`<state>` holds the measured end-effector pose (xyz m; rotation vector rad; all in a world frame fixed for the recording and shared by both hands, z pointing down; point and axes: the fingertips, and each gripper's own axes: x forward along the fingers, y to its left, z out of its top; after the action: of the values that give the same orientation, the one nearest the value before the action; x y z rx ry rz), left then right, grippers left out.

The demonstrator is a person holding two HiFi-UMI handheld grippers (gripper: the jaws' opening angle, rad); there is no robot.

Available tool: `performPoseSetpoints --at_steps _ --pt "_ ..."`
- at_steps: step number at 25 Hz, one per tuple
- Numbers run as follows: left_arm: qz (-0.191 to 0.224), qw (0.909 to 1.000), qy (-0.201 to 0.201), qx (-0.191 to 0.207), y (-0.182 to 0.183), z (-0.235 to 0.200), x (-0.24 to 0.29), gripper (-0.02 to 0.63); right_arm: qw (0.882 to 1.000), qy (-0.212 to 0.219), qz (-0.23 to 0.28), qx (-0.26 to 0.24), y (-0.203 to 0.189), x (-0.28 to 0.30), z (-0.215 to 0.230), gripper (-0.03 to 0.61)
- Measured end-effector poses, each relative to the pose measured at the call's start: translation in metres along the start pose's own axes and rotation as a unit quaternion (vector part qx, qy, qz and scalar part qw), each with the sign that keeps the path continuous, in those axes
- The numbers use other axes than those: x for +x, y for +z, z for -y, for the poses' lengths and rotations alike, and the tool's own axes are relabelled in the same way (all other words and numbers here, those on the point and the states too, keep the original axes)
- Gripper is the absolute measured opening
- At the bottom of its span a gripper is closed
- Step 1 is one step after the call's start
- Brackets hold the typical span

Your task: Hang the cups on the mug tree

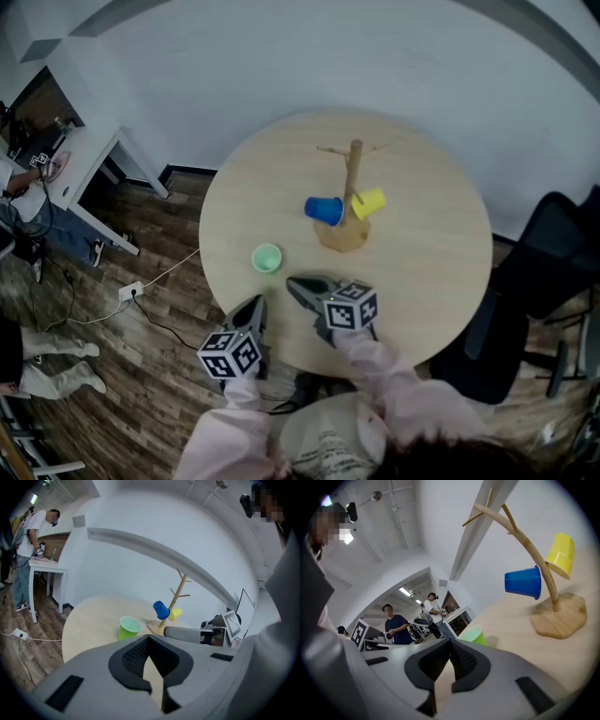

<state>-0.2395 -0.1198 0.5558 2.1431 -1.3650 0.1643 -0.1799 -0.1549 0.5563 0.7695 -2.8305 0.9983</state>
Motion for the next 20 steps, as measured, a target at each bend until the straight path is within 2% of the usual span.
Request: performPoseSetpoints --at_steps 10,16,20 --pt "-0.013 0.9996 -0.024 0.000 -0.008 -0.010 -0.006 0.005 0.995 -0.072 -0.028 -0.056 -0.015 0.017 0.002 0.005" --pt "-0.022 0.9992 -0.033 0.001 -0.012 -0.015 0.001 0.005 0.992 -0.098 -0.036 -0.077 -0.019 0.027 0.011 0.011" --pt "-0.031 0.9990 -0.032 -0.004 -0.016 -0.014 0.008 0.005 0.990 -0.102 -0.050 -0.082 -0.021 0.028 0.018 0.061"
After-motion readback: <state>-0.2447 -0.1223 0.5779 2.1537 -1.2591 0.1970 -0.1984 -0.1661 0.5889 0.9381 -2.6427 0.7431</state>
